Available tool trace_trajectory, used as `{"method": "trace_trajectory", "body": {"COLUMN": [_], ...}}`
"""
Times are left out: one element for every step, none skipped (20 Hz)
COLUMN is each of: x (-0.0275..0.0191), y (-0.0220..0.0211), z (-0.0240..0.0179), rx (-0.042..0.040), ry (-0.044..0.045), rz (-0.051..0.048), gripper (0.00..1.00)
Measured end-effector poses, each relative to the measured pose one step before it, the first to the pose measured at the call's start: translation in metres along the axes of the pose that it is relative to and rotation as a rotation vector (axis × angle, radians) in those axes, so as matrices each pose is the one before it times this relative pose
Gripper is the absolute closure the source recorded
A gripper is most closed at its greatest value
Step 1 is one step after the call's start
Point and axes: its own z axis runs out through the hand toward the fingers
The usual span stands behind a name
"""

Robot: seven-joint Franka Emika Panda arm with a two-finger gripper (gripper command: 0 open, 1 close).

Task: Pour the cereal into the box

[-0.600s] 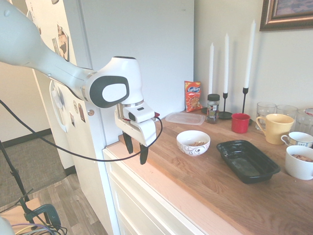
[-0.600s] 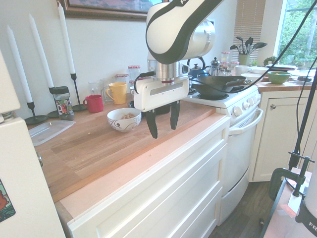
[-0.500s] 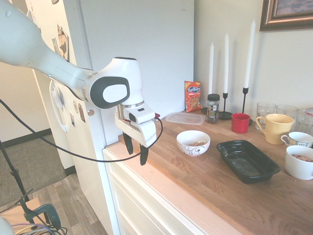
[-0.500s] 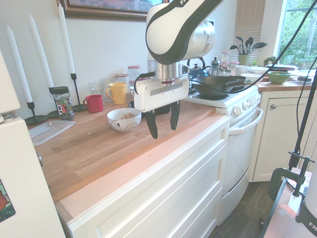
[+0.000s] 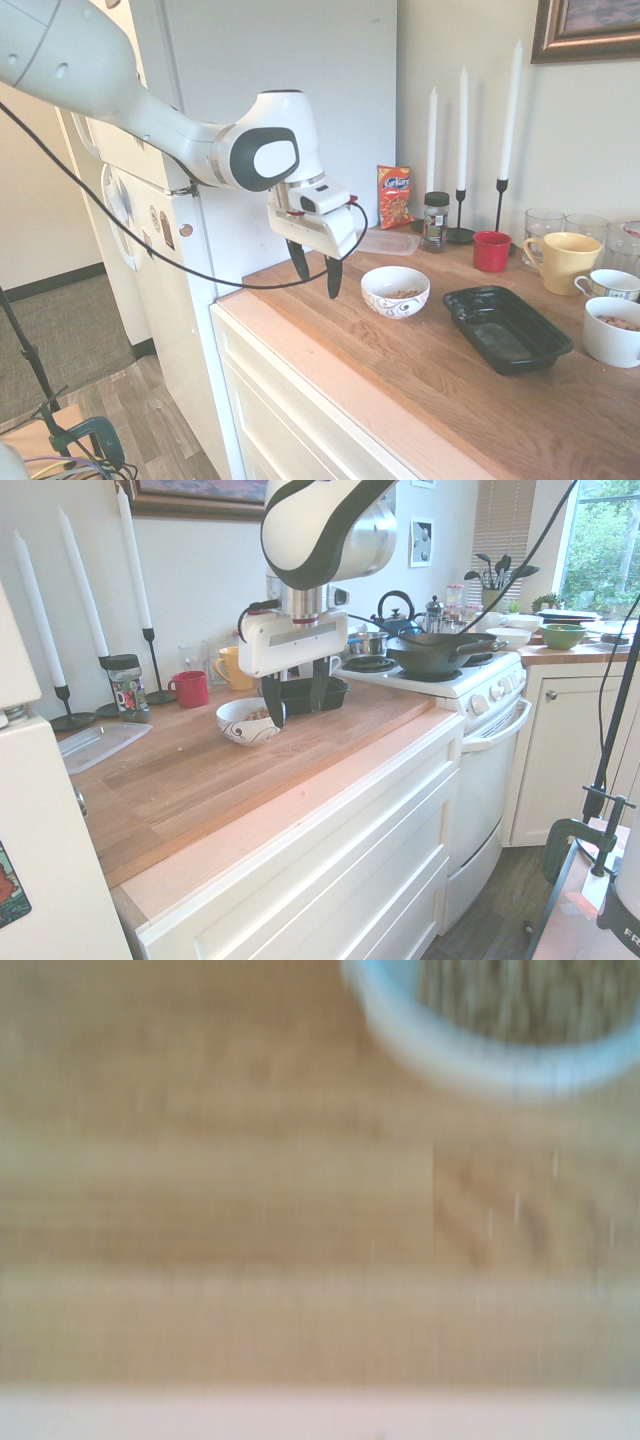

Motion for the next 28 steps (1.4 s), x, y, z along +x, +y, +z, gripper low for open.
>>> {"method": "trace_trajectory", "body": {"x": [0.00854,0.00712,0.00574,0.00434,0.00296,0.00227,0.00169,-0.00003,-0.00159,-0.00282,-0.00320,-0.00348,-0.00239,-0.00170,-0.00100,-0.00029,0.00037,0.00101,0.00176,0.00202,0.00185,0.00206,0.00208,0.00215,0.00119,0.00047,0.00025,0.00021], "y": [-0.01256,-0.01224,-0.01220,-0.01231,-0.01171,-0.01164,-0.01116,-0.01056,-0.00926,-0.00831,-0.00803,-0.00806,-0.00708,-0.00699,-0.00605,-0.00523,-0.00463,-0.00349,-0.00254,-0.00174,-0.00029,-0.00001,-0.00006,0.00010,-0.00047,-0.00056,-0.00066,-0.00068], "z": [0.00187,0.00199,0.00210,0.00242,0.00208,0.00149,0.00232,0.00315,0.00415,0.00556,0.00552,0.00503,0.00509,0.00463,0.00468,0.00490,0.00483,0.00516,0.00555,0.00612,0.00630,0.00562,0.00519,0.00437,0.00339,0.00225,0.00139,0.00068], "rx": [-0.00810,-0.00733,-0.00582,-0.01238,-0.01846,-0.01809,-0.01822,-0.01869,-0.01777,-0.01880,-0.01350,-0.00778,-0.00697,-0.00610,-0.00941,-0.01169,-0.01155,-0.01390,-0.01720,-0.01712,-0.02064,-0.01899,-0.01638,-0.01360,-0.00789,-0.00400,-0.00171,-0.00134], "ry": [0.01794,0.01507,0.01414,0.02071,0.03113,0.03971,0.04133,0.03828,0.02671,0.01829,0.01100,0.00501,0.00326,0.00547,0.00829,0.01020,0.01090,0.01325,0.01574,0.01342,0.00873,0.00222,0.00099,0.00039,-0.00186,-0.00166,-0.00072,-0.00025], "rz": [-0.00850,-0.00819,-0.00994,-0.01661,-0.01962,-0.01712,-0.01844,-0.01616,-0.01451,-0.01300,-0.00973,-0.00753,-0.00762,-0.00946,-0.00810,-0.00956,-0.00695,-0.00447,-0.00474,-0.00349,-0.00482,-0.00205,-0.00033,0.00099,0.00162,0.00071,0.00026,0.00013], "gripper": [0.00,0.00,0.00,0.00,0.00,0.00,0.00,0.00,0.00,0.00,0.00,0.00,0.00,0.00,0.00,0.00,0.00,0.00,0.00,0.00,1.00,1.00,1.00,1.00,1.00,1.00,1.00,1.00]}}
